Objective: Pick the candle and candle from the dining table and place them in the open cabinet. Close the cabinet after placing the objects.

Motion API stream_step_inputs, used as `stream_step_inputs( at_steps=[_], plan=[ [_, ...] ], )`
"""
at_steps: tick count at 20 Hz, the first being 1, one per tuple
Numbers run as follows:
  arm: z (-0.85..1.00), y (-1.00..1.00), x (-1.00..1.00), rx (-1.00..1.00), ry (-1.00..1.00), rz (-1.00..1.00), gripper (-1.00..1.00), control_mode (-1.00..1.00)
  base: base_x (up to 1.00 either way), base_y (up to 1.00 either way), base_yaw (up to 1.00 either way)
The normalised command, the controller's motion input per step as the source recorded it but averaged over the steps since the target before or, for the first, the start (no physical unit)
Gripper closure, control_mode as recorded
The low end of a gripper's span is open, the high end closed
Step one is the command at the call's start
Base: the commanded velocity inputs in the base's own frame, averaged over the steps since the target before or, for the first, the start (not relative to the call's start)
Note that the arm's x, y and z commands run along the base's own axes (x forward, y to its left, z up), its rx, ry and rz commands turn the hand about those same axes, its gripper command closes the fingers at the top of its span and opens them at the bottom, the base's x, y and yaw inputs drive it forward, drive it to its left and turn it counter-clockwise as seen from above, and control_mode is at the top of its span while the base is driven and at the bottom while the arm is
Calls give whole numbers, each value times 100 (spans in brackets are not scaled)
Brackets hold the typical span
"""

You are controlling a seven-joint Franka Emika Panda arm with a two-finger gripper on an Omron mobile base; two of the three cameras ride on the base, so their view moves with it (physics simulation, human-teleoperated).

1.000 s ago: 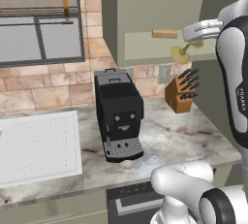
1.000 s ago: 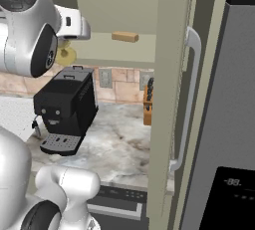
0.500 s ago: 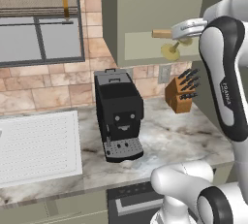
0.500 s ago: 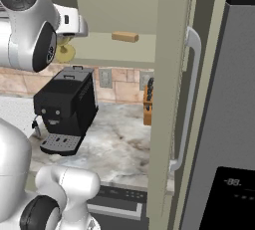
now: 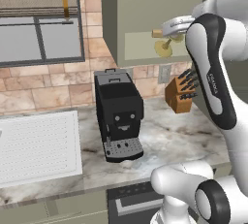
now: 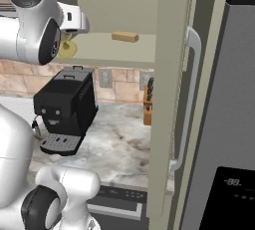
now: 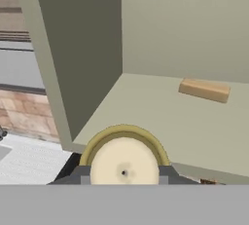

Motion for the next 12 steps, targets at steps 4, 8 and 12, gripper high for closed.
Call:
stream_step_inputs(
  at_steps=[4, 8, 12],
  plan=[
    [0, 0, 35, 0, 0, 0, 100, -100, 0, 0, 0],
    [0, 0, 42, 0, 0, 0, 100, -100, 0, 0, 0],
    [0, 0, 42, 0, 0, 0, 100, -100, 0, 0, 0]
  ],
)
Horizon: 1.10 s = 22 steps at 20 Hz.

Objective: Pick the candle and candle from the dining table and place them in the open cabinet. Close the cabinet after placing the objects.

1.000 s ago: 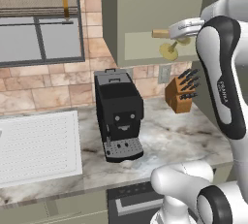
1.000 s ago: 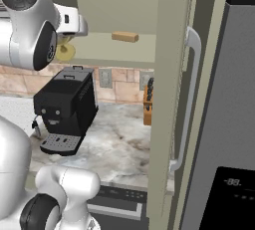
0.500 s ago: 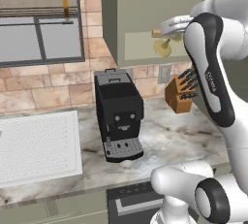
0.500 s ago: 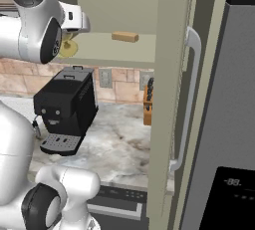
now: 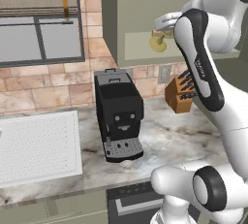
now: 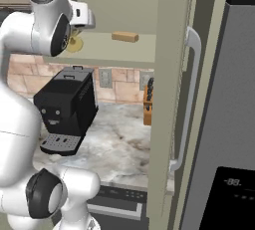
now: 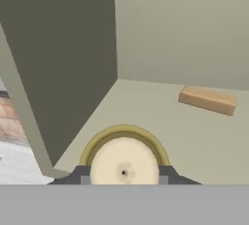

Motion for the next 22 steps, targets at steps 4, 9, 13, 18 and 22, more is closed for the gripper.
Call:
stream_step_inputs(
  at_steps=[4, 9, 13, 18, 22],
  plan=[
    [0, 0, 31, 0, 0, 0, 100, -100, 0, 0, 0],
    [0, 0, 13, -1, 0, 0, 100, -100, 0, 0, 0],
    [0, 0, 4, -1, 3, 0, 100, -100, 0, 0, 0],
    [0, 0, 0, 0, 8, 0, 100, -100, 0, 0, 0],
    [-5, 0, 2, -1, 12, 0, 100, -100, 0, 0, 0]
  ],
)
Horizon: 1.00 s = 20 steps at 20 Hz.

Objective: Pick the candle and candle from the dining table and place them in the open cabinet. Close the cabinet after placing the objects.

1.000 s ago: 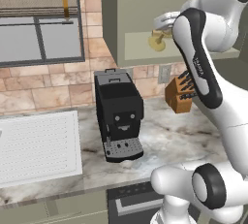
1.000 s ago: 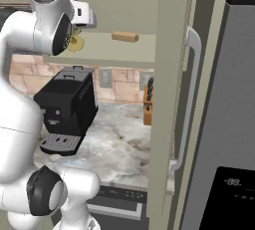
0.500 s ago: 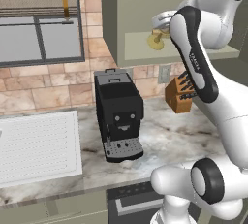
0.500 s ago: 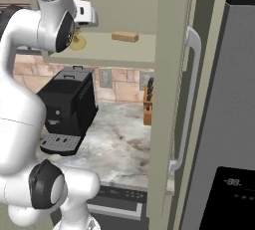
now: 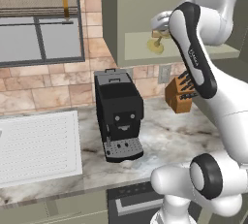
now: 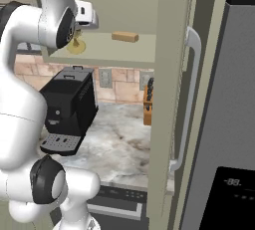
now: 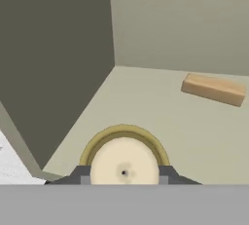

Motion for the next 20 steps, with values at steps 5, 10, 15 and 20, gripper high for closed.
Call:
stream_step_inputs(
  at_steps=[5, 10, 15, 20],
  plan=[
    [-3, 0, 2, 0, 10, 0, 100, -100, 0, 0, 0],
    [0, 0, 11, 0, 1, 0, 100, -100, 0, 0, 0],
    [0, 0, 21, 0, 0, 0, 100, -100, 0, 0, 0],
    [0, 0, 16, 0, 0, 0, 100, -100, 0, 0, 0]
  ],
)
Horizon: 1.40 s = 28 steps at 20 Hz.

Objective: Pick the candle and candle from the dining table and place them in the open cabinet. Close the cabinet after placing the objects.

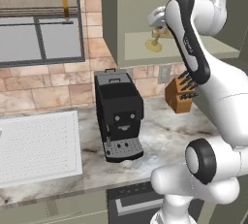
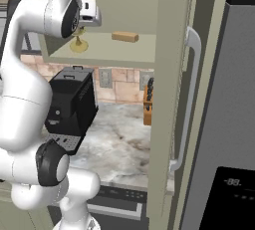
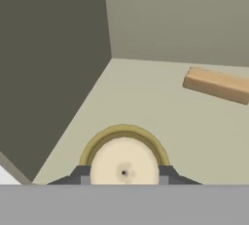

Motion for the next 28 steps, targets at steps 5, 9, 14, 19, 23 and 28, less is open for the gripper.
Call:
stream_step_inputs(
  at_steps=[5, 9, 14, 19, 23, 28],
  plan=[
    [-7, 0, 26, 0, 0, 0, 100, -100, 0, 0, 0],
    [-12, 0, 29, 0, 0, 0, 100, -100, 0, 0, 0],
    [-6, 0, 20, 0, 0, 0, 100, -100, 0, 0, 0],
    [0, 0, 1, 0, 0, 0, 100, -100, 0, 0, 0],
    [-15, 0, 1, -1, 0, 0, 100, -100, 0, 0, 0],
    [-28, 0, 4, -4, 0, 0, 100, -100, 0, 0, 0]
  ],
)
